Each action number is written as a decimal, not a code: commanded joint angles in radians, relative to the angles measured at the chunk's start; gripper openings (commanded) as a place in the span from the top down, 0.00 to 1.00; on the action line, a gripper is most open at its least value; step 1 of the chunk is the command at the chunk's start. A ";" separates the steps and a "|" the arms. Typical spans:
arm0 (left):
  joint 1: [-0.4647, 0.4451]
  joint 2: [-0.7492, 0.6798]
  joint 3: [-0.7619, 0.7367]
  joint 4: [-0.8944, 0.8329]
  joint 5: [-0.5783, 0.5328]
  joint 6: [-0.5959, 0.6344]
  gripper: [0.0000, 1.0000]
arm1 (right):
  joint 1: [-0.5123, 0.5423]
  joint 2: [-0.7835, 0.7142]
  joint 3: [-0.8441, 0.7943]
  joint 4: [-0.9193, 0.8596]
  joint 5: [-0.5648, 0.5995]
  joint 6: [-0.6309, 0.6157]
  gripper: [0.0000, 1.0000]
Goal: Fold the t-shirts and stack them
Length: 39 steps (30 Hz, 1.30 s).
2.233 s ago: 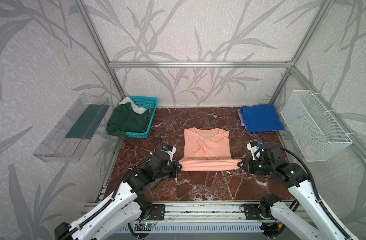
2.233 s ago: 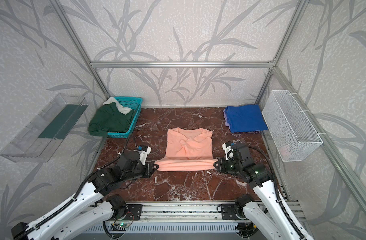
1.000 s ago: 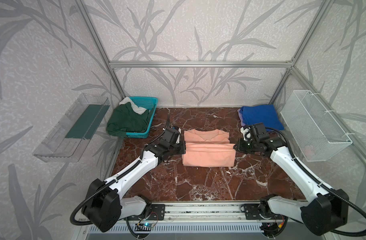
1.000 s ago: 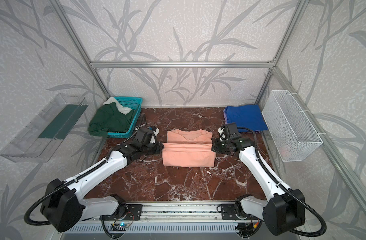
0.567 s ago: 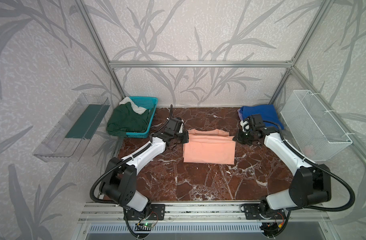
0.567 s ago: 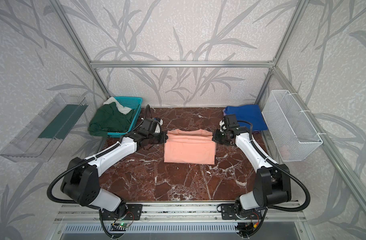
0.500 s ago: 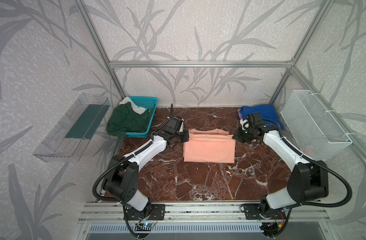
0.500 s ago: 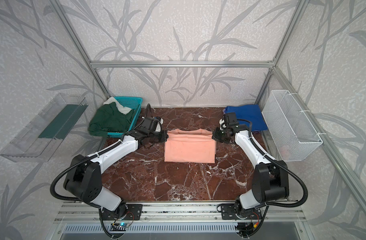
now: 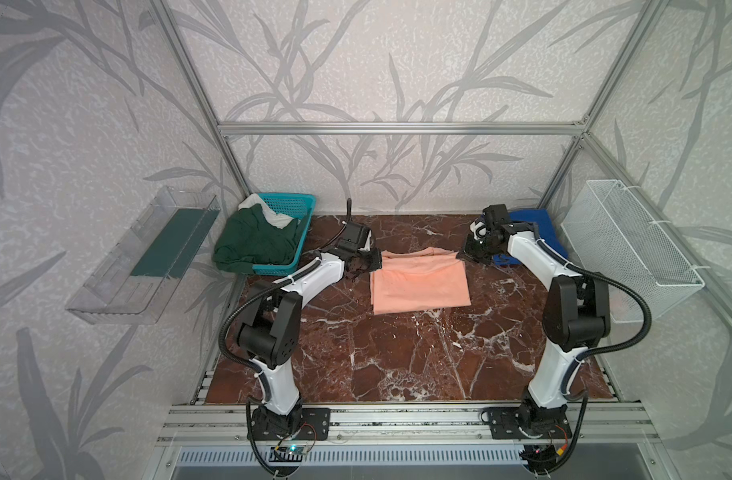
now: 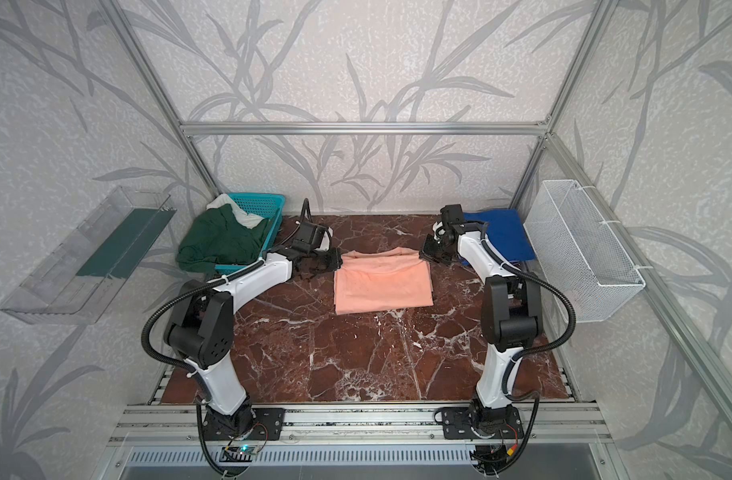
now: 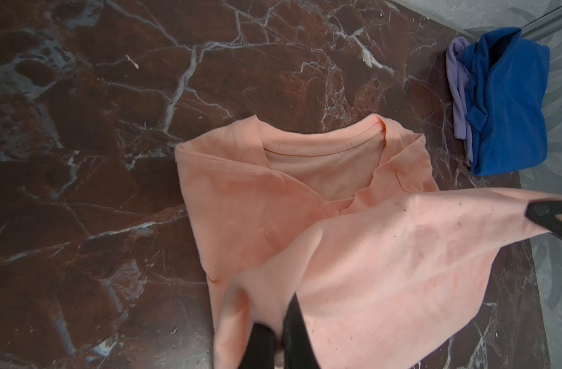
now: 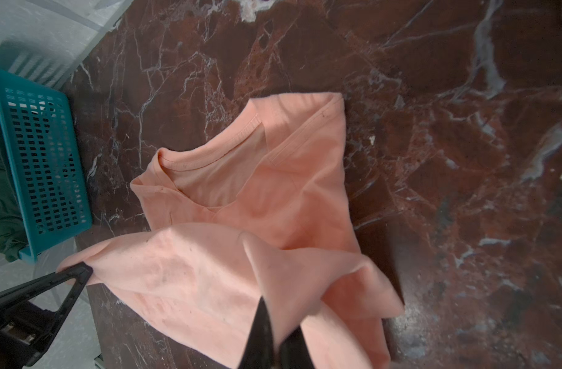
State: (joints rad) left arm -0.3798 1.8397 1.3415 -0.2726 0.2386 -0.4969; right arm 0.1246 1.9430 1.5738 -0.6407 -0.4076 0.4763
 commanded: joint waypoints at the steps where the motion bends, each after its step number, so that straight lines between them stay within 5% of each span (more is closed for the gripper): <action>1: 0.036 0.048 0.066 0.023 0.004 0.009 1.00 | -0.015 0.071 0.080 0.036 -0.052 -0.022 0.83; 4: 0.065 0.099 0.080 0.082 0.005 0.008 1.00 | -0.032 0.135 0.152 0.063 -0.115 -0.010 0.69; 10: 0.127 0.214 0.170 0.114 0.096 0.012 1.00 | -0.034 0.228 0.290 0.046 -0.150 0.003 0.83; 13: 0.147 0.268 0.238 0.079 0.126 0.015 0.95 | -0.035 0.256 0.319 0.039 -0.157 0.007 0.62; 18: 0.171 0.301 0.284 0.054 0.132 0.005 0.46 | -0.035 0.262 0.310 0.008 -0.131 -0.017 0.54; 20: 0.171 0.285 0.276 0.053 0.109 0.021 0.02 | -0.036 0.242 0.272 0.024 -0.121 -0.024 0.44; 25: 0.171 0.218 0.185 0.097 0.071 0.041 0.01 | -0.035 0.180 0.147 0.076 -0.108 -0.050 0.27; 39: 0.154 0.247 0.075 0.158 0.086 0.029 0.07 | -0.002 0.259 0.070 0.168 -0.107 -0.034 0.26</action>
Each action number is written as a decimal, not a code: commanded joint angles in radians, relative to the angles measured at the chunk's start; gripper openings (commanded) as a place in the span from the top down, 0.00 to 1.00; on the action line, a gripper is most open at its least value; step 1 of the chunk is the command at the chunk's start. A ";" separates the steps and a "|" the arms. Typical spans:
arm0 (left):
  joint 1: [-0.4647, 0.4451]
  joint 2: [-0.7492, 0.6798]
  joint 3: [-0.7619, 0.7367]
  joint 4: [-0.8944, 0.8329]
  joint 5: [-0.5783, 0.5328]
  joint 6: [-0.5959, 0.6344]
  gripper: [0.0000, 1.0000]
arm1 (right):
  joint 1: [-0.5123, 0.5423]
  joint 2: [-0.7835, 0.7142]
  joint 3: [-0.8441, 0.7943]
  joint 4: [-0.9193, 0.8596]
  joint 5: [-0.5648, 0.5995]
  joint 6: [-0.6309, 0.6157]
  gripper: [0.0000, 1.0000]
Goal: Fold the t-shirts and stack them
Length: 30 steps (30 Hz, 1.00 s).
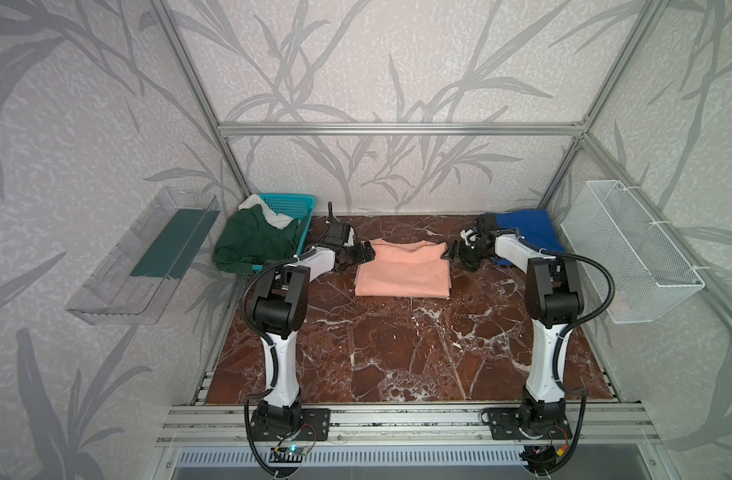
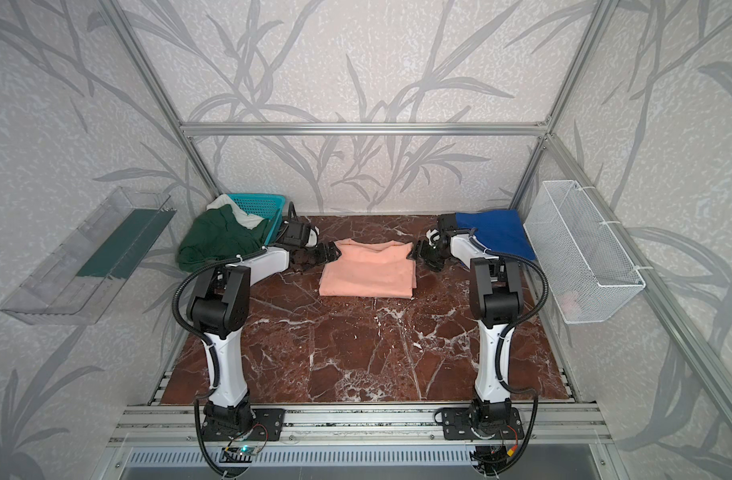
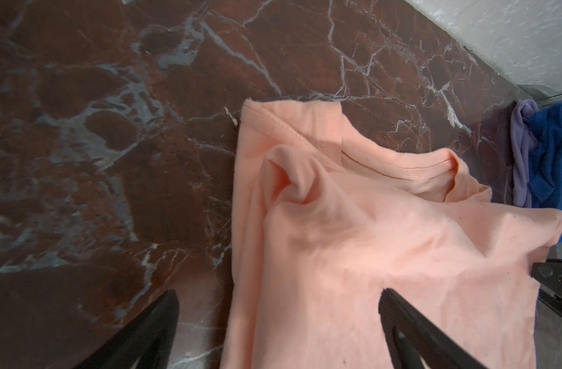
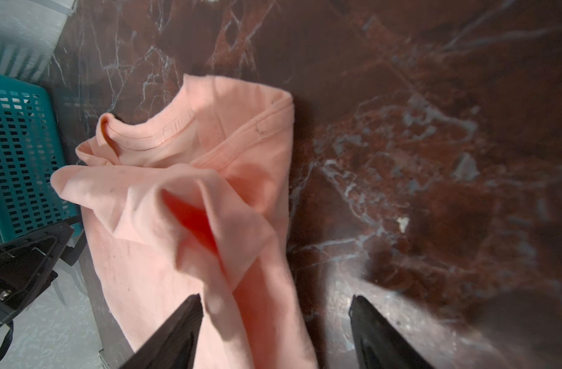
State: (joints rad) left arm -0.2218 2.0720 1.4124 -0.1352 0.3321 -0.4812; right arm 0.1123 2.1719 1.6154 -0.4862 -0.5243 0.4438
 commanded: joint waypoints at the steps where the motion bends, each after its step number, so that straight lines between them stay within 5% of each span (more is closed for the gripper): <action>1: -0.004 0.018 0.008 0.016 -0.012 0.017 0.08 | 0.012 0.039 0.035 0.012 0.018 -0.004 0.27; 16: 0.001 0.065 0.056 -0.070 -0.077 0.061 0.20 | 0.095 0.196 0.229 -0.121 0.225 -0.040 0.35; 19: 0.002 0.059 0.052 -0.080 -0.076 0.064 0.22 | 0.104 0.223 0.261 -0.133 0.241 -0.042 0.45; 25: 0.007 0.006 0.012 -0.141 -0.097 0.059 0.23 | 0.105 0.290 0.345 -0.129 0.199 -0.018 0.80; 30: 0.011 -0.127 -0.138 -0.080 -0.132 0.046 0.14 | 0.104 0.349 0.470 -0.193 0.198 -0.023 1.00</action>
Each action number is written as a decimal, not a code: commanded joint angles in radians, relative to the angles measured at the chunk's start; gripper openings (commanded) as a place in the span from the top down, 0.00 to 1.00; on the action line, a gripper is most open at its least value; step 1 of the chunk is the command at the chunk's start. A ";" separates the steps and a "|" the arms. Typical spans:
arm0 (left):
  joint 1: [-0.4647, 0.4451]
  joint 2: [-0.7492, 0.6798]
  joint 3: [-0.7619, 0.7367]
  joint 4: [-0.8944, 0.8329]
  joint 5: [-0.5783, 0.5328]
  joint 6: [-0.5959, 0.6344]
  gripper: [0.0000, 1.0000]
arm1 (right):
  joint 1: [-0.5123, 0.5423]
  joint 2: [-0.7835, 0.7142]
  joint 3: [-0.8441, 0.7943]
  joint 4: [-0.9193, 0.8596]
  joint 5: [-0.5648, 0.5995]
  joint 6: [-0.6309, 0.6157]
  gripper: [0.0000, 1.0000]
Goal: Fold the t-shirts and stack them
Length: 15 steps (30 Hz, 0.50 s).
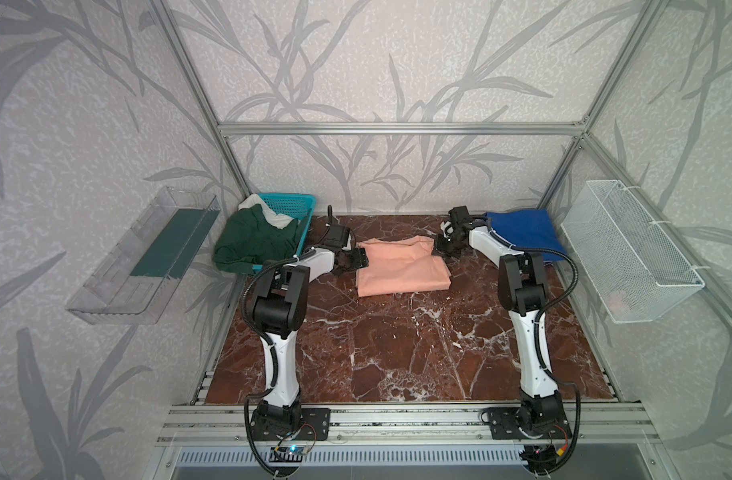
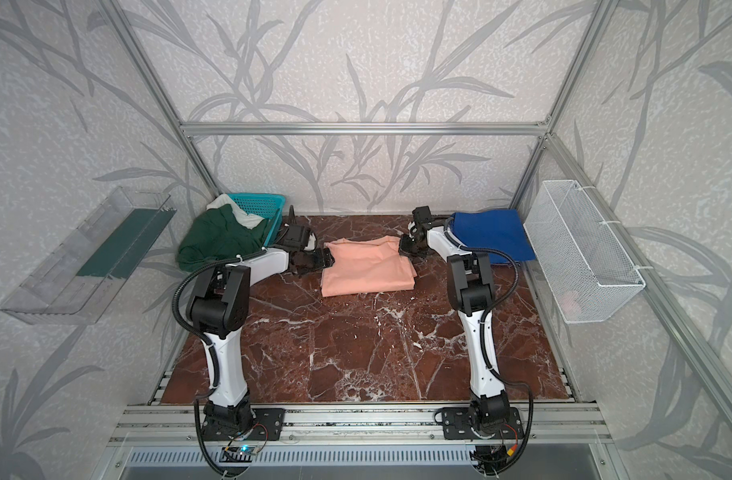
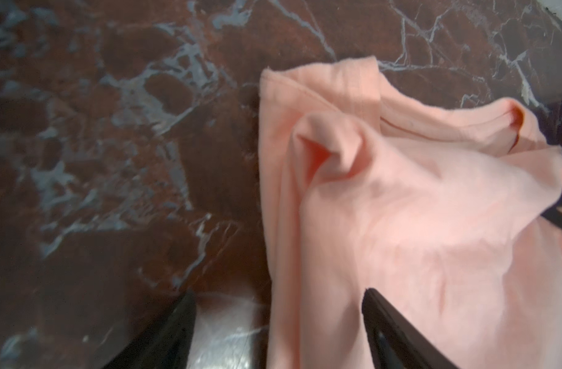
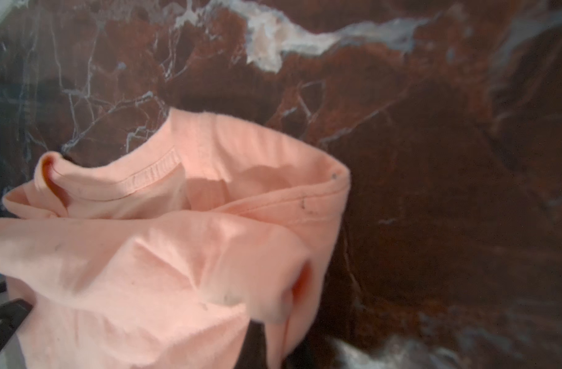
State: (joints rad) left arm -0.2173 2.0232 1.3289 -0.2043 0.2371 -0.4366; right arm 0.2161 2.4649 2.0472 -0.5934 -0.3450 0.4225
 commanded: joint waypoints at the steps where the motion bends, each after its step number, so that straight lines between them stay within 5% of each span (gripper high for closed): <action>1: 0.009 -0.101 -0.081 -0.001 -0.041 0.000 0.12 | 0.000 0.064 0.066 -0.102 0.018 -0.005 1.00; 6: 0.015 -0.182 -0.148 -0.016 -0.074 -0.010 0.03 | -0.007 0.088 0.198 -0.176 0.001 -0.018 1.00; 15: 0.018 -0.270 -0.279 0.076 -0.104 -0.037 0.01 | -0.024 0.096 0.434 -0.318 0.026 -0.054 1.00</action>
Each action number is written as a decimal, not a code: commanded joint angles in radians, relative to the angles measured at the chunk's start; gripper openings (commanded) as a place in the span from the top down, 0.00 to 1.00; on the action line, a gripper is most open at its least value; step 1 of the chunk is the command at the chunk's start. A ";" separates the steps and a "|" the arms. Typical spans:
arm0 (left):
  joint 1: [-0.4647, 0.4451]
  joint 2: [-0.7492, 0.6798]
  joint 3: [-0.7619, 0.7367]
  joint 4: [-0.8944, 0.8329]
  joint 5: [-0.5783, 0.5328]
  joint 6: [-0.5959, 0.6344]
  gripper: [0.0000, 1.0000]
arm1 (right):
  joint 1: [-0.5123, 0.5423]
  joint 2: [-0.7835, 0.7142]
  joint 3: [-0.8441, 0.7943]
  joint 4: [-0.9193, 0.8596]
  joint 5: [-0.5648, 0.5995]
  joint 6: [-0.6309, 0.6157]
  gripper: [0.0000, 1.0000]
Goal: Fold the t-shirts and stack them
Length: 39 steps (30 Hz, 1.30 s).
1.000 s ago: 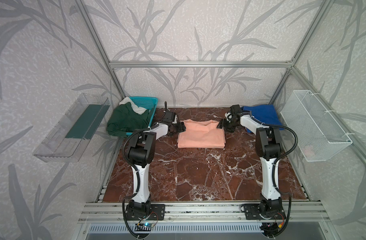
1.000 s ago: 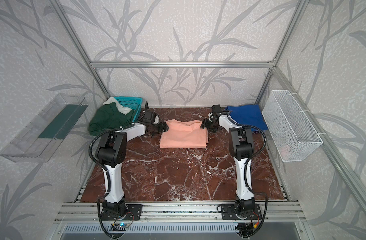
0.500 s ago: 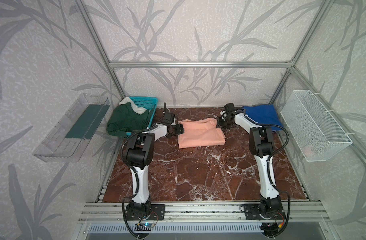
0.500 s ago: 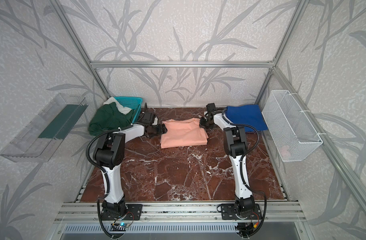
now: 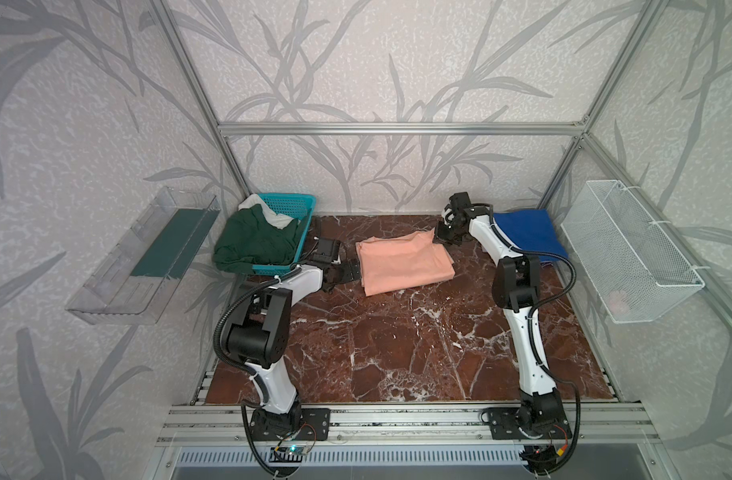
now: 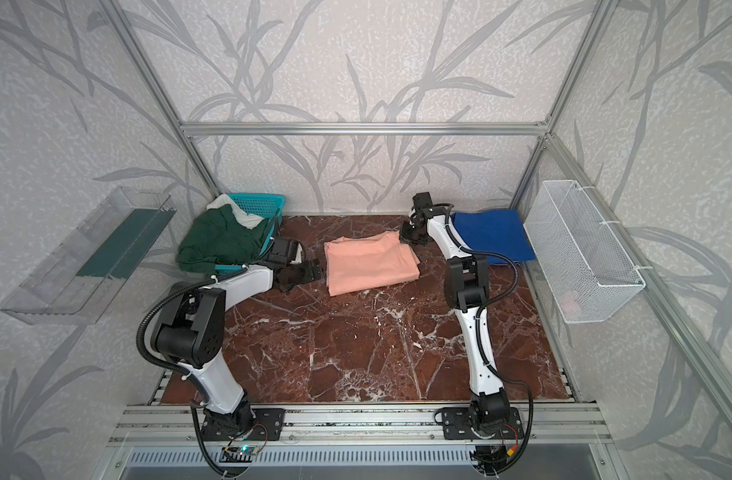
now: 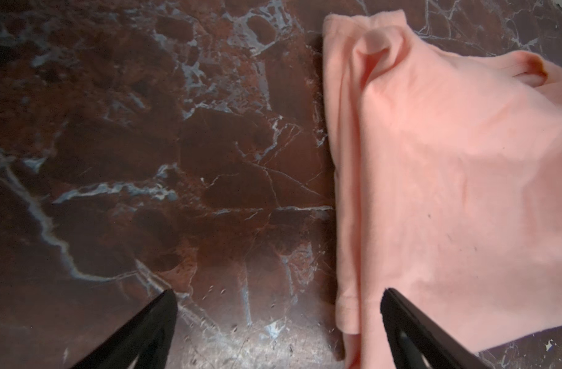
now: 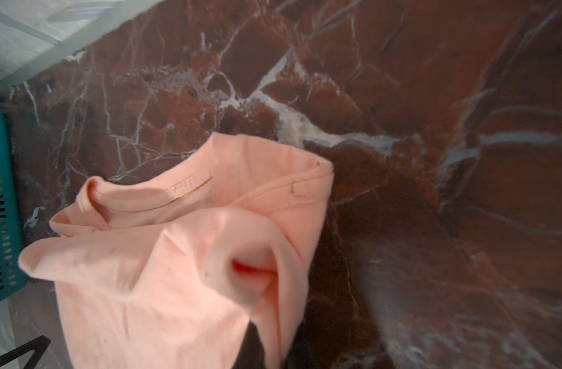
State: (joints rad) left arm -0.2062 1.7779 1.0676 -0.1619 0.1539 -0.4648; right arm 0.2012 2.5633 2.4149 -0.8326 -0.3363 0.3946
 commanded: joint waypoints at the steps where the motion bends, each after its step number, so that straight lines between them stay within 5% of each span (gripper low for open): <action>1: 0.007 -0.025 -0.022 0.037 -0.019 -0.014 0.01 | -0.010 -0.005 0.077 -0.087 0.019 -0.034 1.00; 25: 0.004 -0.034 -0.113 0.241 0.140 -0.143 0.01 | -0.134 -0.113 0.309 -0.197 0.290 -0.175 1.00; 39: -0.001 -0.020 -0.092 0.211 0.144 -0.129 0.01 | -0.314 -0.205 0.421 -0.213 0.257 -0.254 1.00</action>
State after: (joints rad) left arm -0.2066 1.7779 0.9604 0.0605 0.2901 -0.6022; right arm -0.0998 2.4516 2.8006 -1.0313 -0.0727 0.1810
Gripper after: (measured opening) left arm 0.990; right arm 0.091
